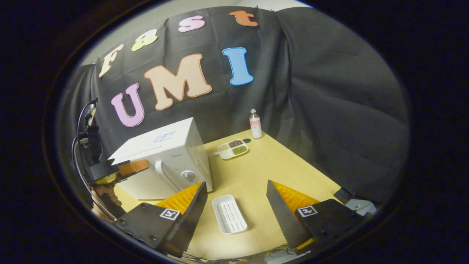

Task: Open the microwave oven with the left hand, put the food in, and close the microwave oven.

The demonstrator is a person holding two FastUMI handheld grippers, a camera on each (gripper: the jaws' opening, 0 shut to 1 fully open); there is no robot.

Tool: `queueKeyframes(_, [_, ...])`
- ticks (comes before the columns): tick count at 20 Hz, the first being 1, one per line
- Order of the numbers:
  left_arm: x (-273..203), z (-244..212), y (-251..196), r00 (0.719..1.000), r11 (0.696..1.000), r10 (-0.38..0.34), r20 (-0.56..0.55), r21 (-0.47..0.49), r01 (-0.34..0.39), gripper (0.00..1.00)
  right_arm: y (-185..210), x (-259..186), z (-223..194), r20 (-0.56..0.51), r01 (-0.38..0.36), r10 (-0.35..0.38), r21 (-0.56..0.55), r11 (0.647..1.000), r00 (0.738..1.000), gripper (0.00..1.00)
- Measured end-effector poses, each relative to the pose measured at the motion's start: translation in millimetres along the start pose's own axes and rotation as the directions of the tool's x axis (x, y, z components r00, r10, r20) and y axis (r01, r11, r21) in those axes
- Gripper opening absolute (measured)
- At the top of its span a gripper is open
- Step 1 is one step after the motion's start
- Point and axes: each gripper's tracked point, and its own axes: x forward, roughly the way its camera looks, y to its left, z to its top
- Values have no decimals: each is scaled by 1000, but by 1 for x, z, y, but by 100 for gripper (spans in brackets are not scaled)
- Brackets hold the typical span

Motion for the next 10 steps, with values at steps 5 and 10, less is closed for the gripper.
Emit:
queueKeyframes(5, [2,-6,-3,1000,999,-16,-20,-30,15,1,0,1,-1,-4,0,0,-5,1000,1000,92])
queueKeyframes(10, [0,-5,-1,1000,997,16,-15,-75,-17,1,3,-6,1,12,-7,8,-22,1000,1000,100])
